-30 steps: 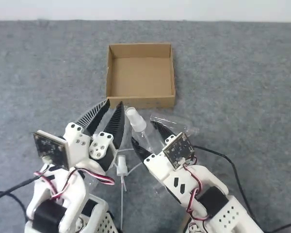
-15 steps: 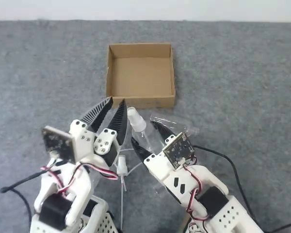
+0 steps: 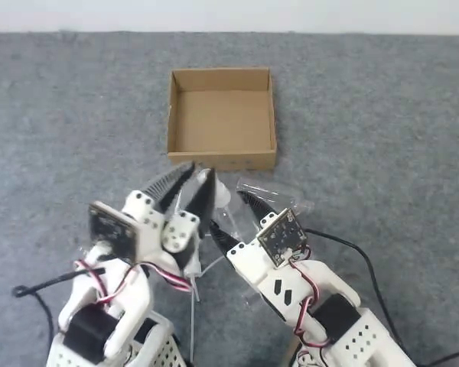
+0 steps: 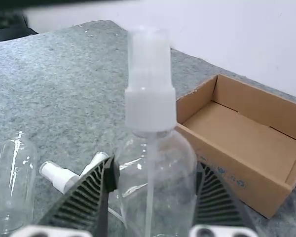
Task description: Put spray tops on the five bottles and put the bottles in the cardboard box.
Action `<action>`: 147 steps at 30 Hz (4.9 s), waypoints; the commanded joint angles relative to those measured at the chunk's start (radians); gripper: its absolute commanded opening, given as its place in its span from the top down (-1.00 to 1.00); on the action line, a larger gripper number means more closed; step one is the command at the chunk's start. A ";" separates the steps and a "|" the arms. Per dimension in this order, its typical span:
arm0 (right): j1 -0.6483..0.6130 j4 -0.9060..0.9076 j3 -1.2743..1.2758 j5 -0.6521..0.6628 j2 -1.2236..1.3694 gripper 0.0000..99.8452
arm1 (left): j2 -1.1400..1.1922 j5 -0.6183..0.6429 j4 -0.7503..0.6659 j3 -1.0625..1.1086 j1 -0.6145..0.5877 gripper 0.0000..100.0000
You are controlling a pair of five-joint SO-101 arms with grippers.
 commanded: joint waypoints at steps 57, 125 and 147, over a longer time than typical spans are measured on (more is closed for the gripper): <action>0.015 0.005 0.009 0.005 -0.200 0.79 | -0.006 -0.233 0.117 -0.031 -0.014 0.83; -0.019 0.229 -0.081 0.000 -0.189 0.79 | -0.006 -0.107 0.187 0.163 -0.431 0.83; 0.171 0.122 -0.717 0.003 0.467 0.79 | -0.006 -0.068 0.124 0.255 -0.566 0.83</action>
